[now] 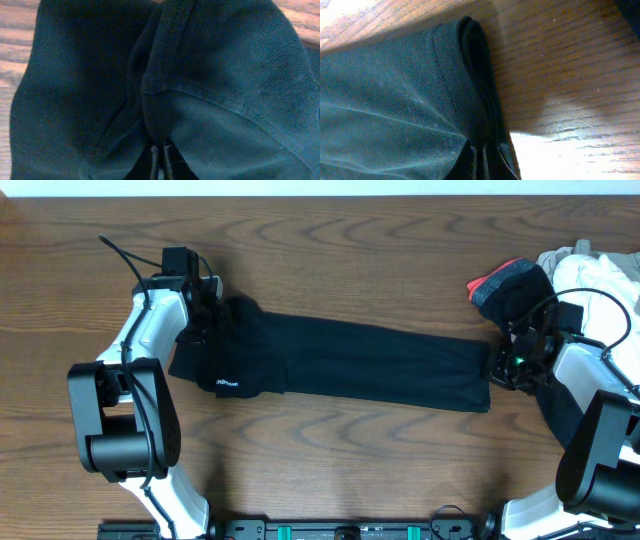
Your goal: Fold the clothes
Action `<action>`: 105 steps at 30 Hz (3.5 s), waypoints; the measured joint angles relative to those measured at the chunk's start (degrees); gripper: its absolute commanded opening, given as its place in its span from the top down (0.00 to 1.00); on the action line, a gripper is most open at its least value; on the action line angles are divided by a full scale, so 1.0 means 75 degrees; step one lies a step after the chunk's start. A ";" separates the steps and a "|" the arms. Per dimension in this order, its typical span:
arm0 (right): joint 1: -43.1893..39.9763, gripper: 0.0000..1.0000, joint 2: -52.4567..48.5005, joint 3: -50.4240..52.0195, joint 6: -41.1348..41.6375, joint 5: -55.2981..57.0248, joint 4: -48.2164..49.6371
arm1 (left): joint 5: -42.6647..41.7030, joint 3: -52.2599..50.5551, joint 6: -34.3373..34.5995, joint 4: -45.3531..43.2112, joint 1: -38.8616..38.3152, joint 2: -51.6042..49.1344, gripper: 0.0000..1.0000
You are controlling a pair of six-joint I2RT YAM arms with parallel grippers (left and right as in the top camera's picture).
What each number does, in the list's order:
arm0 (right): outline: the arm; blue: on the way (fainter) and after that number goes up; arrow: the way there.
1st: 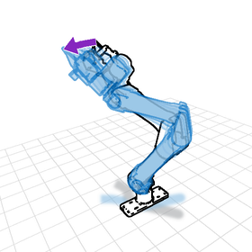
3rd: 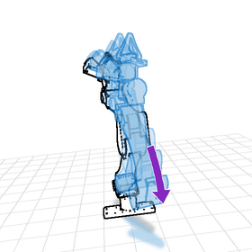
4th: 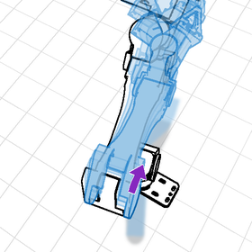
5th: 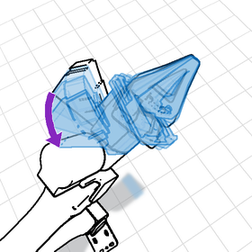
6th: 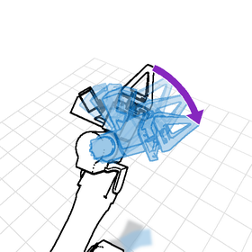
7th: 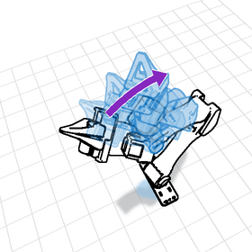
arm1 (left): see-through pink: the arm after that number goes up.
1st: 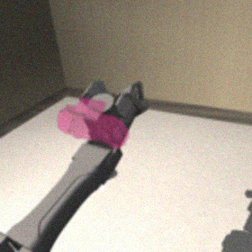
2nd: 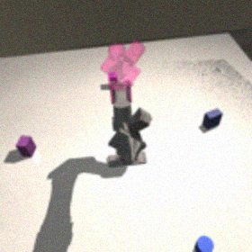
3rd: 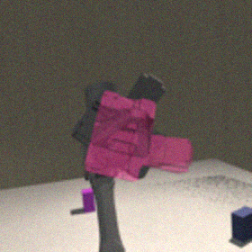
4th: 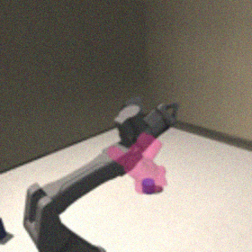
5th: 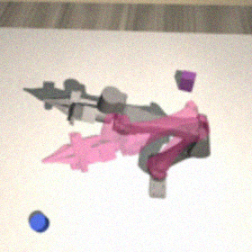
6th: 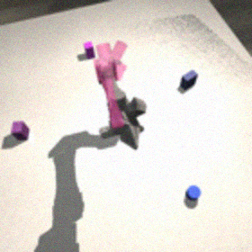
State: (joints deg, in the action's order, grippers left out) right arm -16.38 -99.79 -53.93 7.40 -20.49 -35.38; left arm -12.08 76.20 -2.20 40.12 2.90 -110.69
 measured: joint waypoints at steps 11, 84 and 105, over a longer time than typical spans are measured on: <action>0.0000 0.99 0.0000 0.0000 0.0000 0.0000 -0.0003 | -0.0015 0.0382 0.0000 0.0160 0.0015 0.0082 0.94; 0.0105 0.99 -0.0446 -0.1437 -0.1673 0.0055 -0.2296 | 0.0755 0.0790 0.1693 0.3013 0.1058 0.4508 0.19; 0.3620 0.99 0.0189 -0.3238 -0.0705 -0.0679 -0.1909 | 0.0755 0.0790 0.1693 0.3086 0.1058 0.4508 0.18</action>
State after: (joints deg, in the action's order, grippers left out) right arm 10.76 -98.37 -78.22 2.11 -25.58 -49.69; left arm -6.42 82.13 10.50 63.26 10.83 -76.88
